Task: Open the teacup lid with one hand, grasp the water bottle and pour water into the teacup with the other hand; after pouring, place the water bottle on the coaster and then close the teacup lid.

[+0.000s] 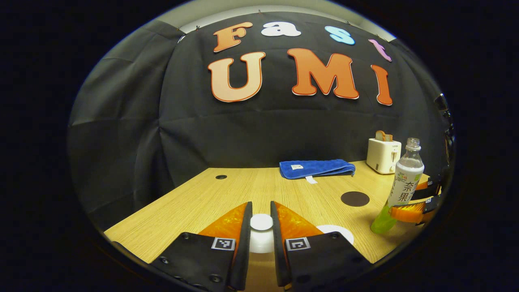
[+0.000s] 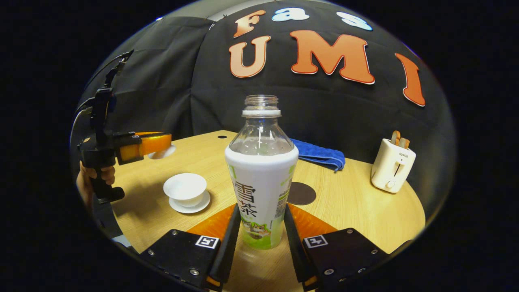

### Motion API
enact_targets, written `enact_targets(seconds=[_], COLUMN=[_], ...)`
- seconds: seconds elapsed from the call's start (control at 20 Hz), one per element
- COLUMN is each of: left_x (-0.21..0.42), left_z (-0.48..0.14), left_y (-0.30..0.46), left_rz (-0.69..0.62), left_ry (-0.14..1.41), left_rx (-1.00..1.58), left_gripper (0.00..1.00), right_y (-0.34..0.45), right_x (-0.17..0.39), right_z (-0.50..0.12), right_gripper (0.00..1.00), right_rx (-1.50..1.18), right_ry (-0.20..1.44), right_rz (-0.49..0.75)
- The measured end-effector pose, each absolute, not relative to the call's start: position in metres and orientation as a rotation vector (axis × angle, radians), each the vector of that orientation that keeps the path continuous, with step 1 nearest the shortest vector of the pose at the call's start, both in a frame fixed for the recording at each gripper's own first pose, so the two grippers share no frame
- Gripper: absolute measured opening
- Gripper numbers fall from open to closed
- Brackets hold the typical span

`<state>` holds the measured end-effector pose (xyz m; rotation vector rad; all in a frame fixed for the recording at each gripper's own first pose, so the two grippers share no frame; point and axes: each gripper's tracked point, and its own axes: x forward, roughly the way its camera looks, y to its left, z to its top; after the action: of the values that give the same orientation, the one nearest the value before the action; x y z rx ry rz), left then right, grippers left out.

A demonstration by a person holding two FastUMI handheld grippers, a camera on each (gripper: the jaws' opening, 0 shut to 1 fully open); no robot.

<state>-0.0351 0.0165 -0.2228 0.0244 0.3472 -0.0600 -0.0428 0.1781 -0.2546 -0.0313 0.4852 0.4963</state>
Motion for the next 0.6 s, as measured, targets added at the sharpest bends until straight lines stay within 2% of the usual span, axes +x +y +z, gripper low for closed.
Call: enact_targets(seconds=[0.3,0.35,0.6], left_x=[-0.039,-0.038,-0.044], left_z=[-0.226,-0.226,-0.228], left_y=[0.042,0.045,0.063], left_rz=[-0.028,-0.022,0.004], left_ry=[0.348,0.345,0.348], left_rx=[0.012,0.005,0.005], left_gripper=[0.31,0.29,0.31], right_y=[0.159,0.16,0.169], right_x=[-0.024,-0.023,-0.018], right_z=[-0.245,-0.244,-0.236], right_gripper=[0.59,0.59,0.59], right_rx=[-0.259,-0.297,-0.455], right_ry=[0.442,0.437,0.384], right_rz=[0.408,0.407,0.408])
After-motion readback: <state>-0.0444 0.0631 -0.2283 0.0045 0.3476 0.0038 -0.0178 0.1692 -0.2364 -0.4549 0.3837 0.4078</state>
